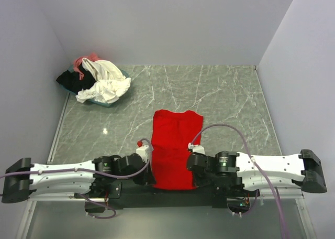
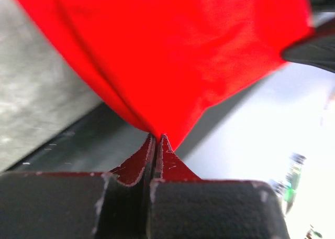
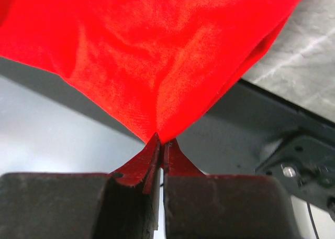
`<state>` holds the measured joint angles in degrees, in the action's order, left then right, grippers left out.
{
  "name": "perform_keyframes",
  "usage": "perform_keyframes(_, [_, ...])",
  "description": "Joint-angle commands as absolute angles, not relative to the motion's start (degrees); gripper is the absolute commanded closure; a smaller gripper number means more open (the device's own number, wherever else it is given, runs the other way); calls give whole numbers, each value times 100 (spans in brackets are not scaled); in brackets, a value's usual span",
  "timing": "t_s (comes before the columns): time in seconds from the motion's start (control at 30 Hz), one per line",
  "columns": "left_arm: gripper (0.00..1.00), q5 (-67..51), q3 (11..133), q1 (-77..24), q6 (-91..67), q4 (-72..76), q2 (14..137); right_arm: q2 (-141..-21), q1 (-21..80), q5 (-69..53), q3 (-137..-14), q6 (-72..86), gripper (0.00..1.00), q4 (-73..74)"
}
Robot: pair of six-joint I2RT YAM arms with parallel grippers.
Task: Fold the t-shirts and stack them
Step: Fold the tshirt
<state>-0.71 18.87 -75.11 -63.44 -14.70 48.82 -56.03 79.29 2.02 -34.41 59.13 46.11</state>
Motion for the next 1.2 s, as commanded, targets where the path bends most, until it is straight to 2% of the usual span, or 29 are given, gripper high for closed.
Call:
perform_keyframes(0.0, [99,-378,2092,-7550,-6275,-1450,4248,-5204,7980,360,-3945,5888,100,5299])
perform_keyframes(0.13, [100,-18,2249,-7550,-6442,-1652,3824,-5045,7980,930,-4332,6003,100,5738])
perform_keyframes(0.27, [100,912,2355,-7550,-6662,-1609,3700,-4931,7945,1658,-4728,6134,100,6020])
perform_keyframes(0.4, [100,1712,2592,-7532,-6706,-1520,3840,-4904,7673,2126,-5036,5933,100,5889])
perform_keyframes(0.53, [100,2442,2786,-7384,-6434,-1407,3981,-5079,6946,2127,-5045,5363,100,5476])
perform_keyframes(0.6, [100,2479,2786,-7199,-6214,-1082,4095,-5159,6663,2101,-5019,5029,100,5257])
perform_keyframes(0.73, [100,1715,2891,-6208,-5828,-502,4578,-5308,6092,2048,-4957,4493,100,4887])
perform_keyframes(1.17, [100,1038,3463,-5019,-5019,-343,5299,-5871,4940,1758,-5291,3534,100,4105])
